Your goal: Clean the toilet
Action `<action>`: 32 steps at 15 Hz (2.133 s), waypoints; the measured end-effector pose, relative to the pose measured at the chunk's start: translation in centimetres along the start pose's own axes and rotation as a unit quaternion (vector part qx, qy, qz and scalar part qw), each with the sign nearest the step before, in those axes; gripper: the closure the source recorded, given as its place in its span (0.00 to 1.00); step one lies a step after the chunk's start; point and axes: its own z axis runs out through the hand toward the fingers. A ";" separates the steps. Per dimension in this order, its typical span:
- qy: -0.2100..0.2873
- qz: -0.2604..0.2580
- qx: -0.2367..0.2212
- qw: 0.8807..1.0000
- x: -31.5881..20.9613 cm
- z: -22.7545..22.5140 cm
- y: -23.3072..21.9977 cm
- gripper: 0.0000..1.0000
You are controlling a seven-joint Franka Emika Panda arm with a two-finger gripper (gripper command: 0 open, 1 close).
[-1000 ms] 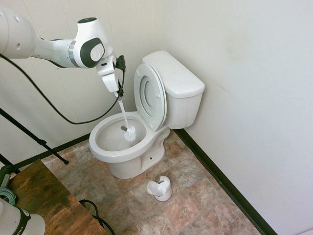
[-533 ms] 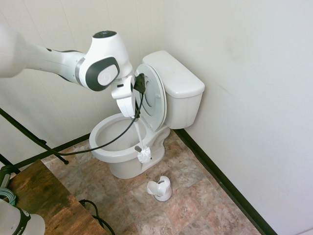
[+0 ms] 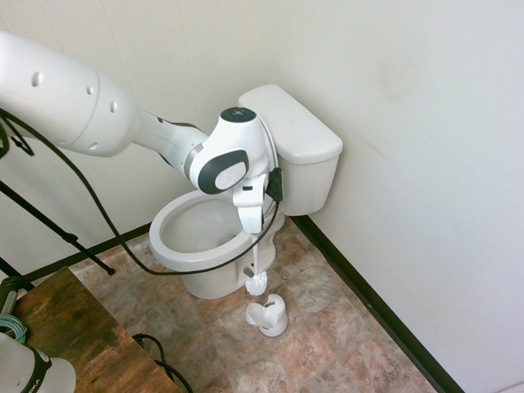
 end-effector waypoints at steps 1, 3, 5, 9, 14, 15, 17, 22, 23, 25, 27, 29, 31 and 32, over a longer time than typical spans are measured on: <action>-0.005 0.003 -0.005 1.000 0.3 1.3 -0.4 1.00; -0.014 0.008 -0.016 1.000 0.7 3.9 -1.1 1.00; -0.020 0.013 -0.022 0.999 0.9 6.6 -1.7 1.00; -0.028 0.024 -0.040 0.999 2.0 11.2 -2.0 1.00; -0.032 0.029 -0.054 0.998 2.0 15.3 -2.5 1.00; -0.033 0.031 -0.056 0.997 2.0 16.0 -2.6 1.00; -0.035 0.036 -0.057 0.997 2.1 17.4 -3.0 1.00; -0.041 0.056 -0.055 0.996 3.9 20.8 -4.3 1.00; -0.042 0.059 -0.056 0.996 4.1 21.5 -4.6 1.00; -0.044 0.066 -0.059 0.995 4.6 23.2 -5.1 1.00; -0.047 0.071 -0.063 0.994 5.0 24.7 -5.4 1.00; -0.050 0.073 -0.071 0.994 5.4 26.1 -5.8 1.00; -0.055 0.075 -0.076 0.993 5.5 27.4 -6.3 1.00; -0.057 0.075 -0.079 0.992 5.5 27.9 -6.6 1.00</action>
